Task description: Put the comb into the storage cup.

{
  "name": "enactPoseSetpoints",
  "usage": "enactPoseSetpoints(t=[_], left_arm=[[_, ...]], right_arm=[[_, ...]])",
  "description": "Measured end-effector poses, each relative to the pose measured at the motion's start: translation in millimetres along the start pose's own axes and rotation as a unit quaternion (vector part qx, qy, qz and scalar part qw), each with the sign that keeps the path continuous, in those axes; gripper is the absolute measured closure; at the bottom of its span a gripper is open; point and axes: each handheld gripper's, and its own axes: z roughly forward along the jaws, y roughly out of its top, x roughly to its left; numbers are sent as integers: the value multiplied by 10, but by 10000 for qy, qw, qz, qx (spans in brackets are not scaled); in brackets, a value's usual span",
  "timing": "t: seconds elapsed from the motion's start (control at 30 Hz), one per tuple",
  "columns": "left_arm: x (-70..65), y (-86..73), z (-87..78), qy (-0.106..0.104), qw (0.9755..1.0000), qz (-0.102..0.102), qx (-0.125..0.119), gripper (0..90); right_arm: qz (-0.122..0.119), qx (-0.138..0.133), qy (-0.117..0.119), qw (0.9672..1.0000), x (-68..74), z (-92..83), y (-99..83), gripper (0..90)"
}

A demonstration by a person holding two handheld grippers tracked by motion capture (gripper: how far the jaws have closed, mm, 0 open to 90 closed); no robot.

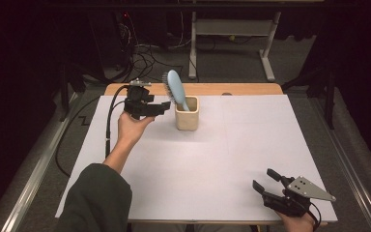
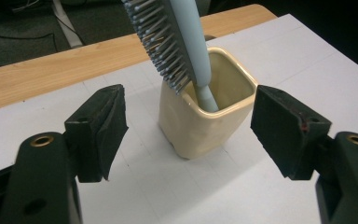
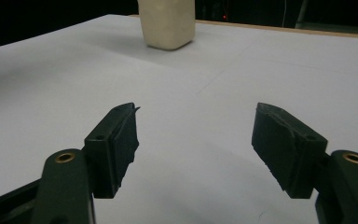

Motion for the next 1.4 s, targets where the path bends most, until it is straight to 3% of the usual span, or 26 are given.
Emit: enactPoseSetpoints(t=[0.7, 1.4], left_arm=[[-21, -216, -152, -150, 9998, 133, 20, 280], [-5, -356, -216, -252, 9996, 133, -27, 297]], right_arm=[[4, -5, -35, 10000, -14, -3, -1, 318], [-2, 1, -38, 10000, -7, -1, -2, 318]])
